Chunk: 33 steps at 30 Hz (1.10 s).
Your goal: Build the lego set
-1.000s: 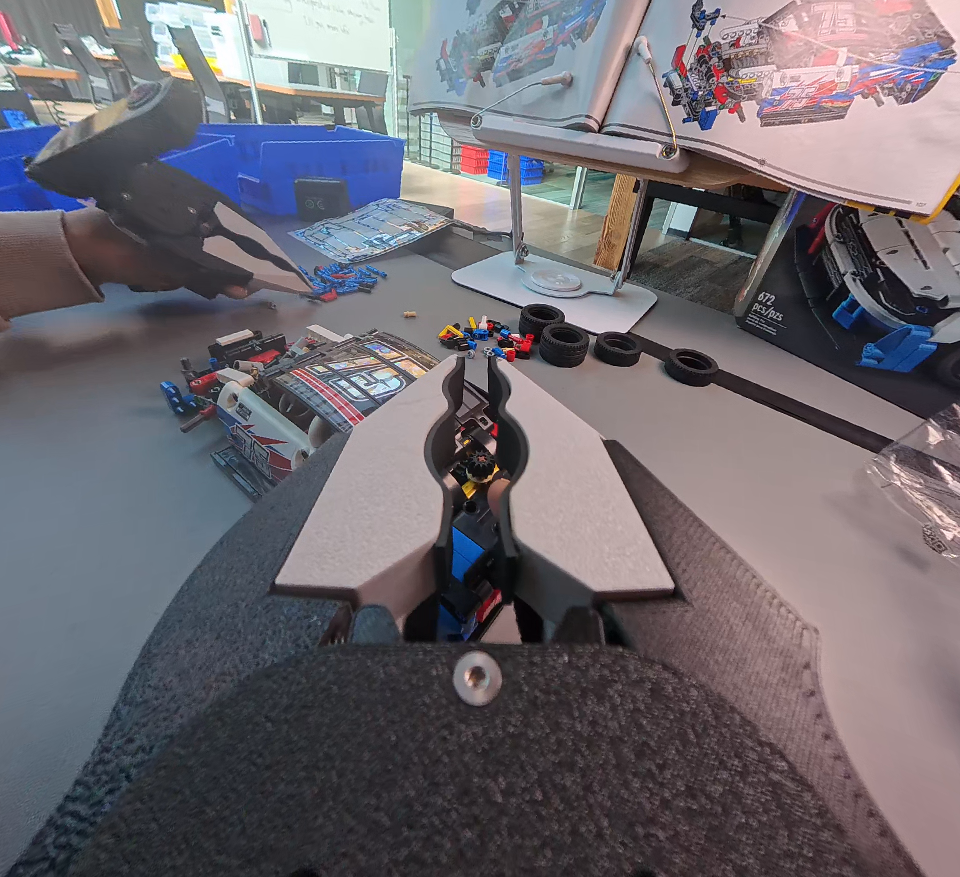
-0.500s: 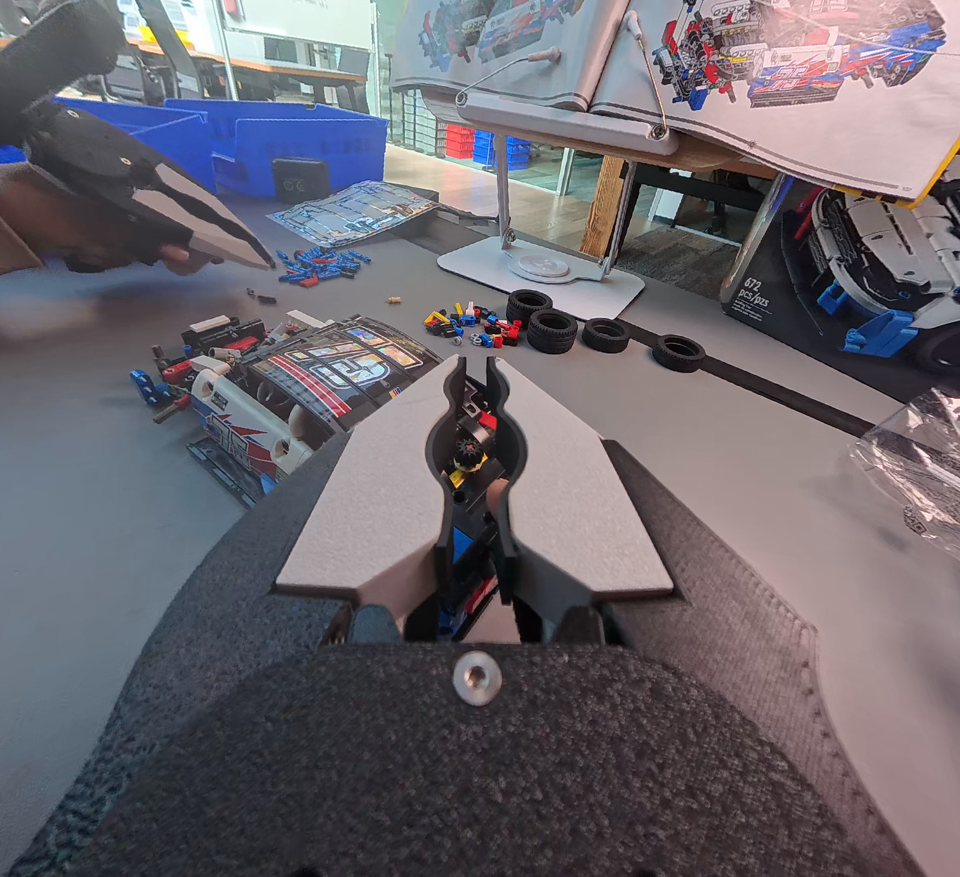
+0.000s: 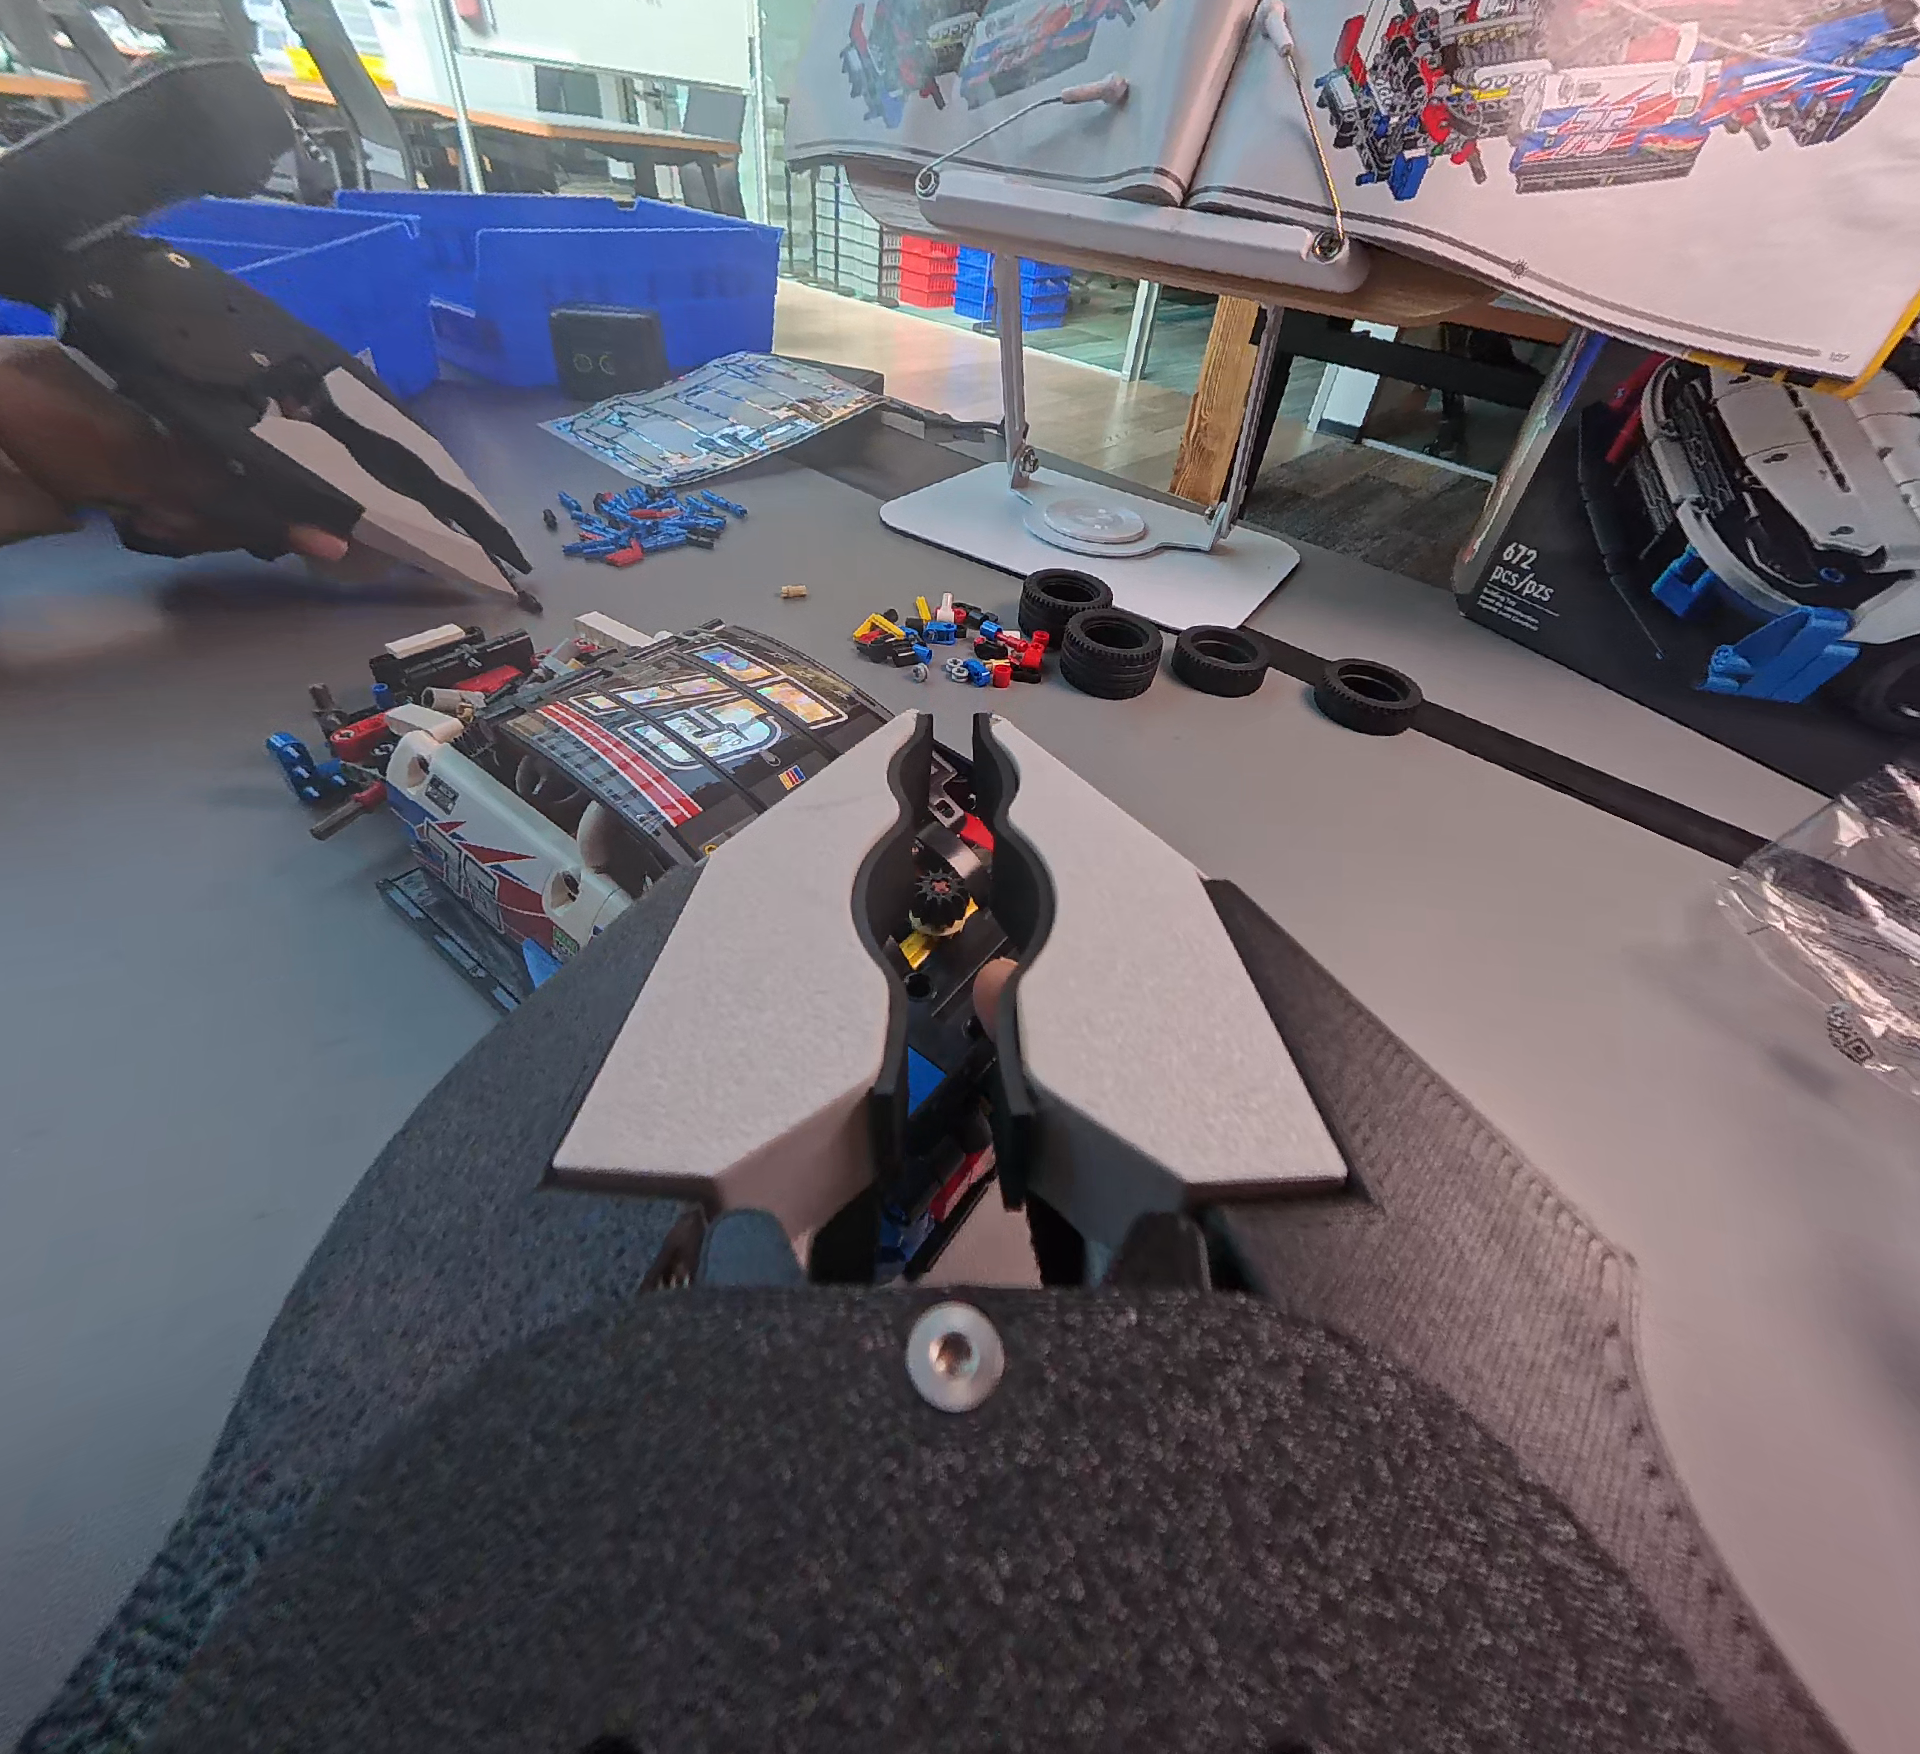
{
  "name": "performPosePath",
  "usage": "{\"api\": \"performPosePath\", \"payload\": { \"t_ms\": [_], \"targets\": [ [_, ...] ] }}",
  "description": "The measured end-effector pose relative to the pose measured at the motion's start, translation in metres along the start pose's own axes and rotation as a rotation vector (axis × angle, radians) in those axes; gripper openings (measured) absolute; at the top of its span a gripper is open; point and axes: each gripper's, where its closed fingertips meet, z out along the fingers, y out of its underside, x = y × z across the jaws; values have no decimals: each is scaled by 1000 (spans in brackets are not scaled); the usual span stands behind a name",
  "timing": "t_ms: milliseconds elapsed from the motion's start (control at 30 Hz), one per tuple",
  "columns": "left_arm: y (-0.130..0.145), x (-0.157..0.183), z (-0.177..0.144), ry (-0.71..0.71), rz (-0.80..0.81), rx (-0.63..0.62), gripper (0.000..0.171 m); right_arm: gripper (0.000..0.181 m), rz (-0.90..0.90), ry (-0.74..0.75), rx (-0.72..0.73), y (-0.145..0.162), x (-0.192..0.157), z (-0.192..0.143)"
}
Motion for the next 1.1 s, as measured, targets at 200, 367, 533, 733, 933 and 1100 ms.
{"api": "performPosePath", "payload": {
  "t_ms": [200,367,533,733,933,1100],
  "targets": [
    [-3,7,2,35,54,-9,18,5,8,-14,-5,2,-1,1],
    [-7,17,5,114,101,-18,14,5,16,-17,-3,2,-1,1],
    [-5,22,5,112,127,-81,3,5,19,-17,-2,2,-1,1],
    [-5,76,-45,345,75,-26,3,9,-42,-68,42,-11,-15,-4],
    [13,149,-43,472,181,-69,3,87,-499,-285,-342,35,-66,4],
    [9,170,-32,475,280,-73,4,73,-628,-271,-470,48,-66,21]
  ]
}}
